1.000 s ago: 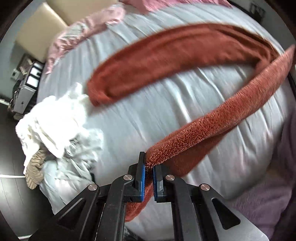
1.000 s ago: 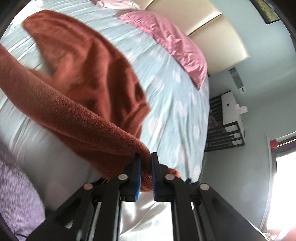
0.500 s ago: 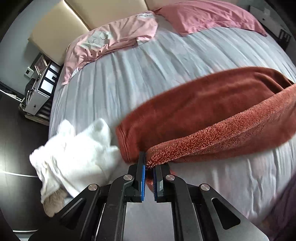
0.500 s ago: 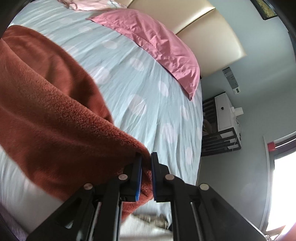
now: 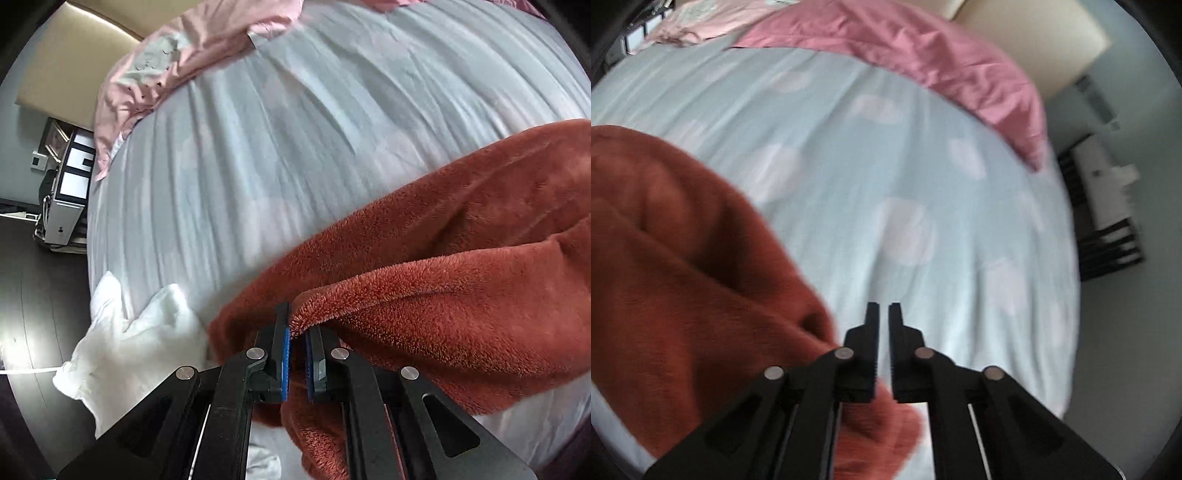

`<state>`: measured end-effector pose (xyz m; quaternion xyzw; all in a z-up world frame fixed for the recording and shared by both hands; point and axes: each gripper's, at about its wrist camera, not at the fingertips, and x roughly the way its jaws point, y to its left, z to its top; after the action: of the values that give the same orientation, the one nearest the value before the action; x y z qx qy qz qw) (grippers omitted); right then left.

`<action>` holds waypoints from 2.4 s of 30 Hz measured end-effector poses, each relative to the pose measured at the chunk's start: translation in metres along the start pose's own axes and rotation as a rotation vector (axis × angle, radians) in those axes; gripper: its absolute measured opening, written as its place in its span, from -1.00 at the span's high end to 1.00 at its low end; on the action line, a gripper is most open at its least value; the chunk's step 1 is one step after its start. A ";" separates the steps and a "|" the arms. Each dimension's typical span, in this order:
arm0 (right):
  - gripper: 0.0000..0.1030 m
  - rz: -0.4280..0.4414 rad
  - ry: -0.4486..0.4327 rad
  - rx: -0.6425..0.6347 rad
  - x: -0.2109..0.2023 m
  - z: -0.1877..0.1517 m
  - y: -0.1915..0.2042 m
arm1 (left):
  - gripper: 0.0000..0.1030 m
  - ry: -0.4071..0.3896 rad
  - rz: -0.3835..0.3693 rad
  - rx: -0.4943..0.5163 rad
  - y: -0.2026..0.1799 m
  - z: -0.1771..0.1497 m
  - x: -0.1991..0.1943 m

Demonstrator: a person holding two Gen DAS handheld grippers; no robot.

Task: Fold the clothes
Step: 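Lower the folded fleece onto the bed with both tools, stretching it flat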

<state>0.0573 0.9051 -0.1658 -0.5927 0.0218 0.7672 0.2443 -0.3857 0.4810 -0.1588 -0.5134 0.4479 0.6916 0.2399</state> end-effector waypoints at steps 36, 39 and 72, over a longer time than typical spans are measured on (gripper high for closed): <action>0.92 -0.211 -0.068 0.076 -0.005 0.039 0.008 | 0.86 -0.062 0.140 -0.101 0.010 0.006 -0.003; 0.91 -0.216 -0.040 0.088 0.020 0.049 0.007 | 0.79 -0.061 0.121 -0.104 0.009 0.016 0.014; 0.72 0.271 -0.289 0.515 -0.072 -0.072 0.181 | -0.54 -0.340 -0.083 -0.241 0.004 -0.133 -0.054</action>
<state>0.0620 0.6977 -0.1667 -0.3879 0.2591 0.8382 0.2826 -0.3037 0.3706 -0.1163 -0.4322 0.2932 0.8064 0.2772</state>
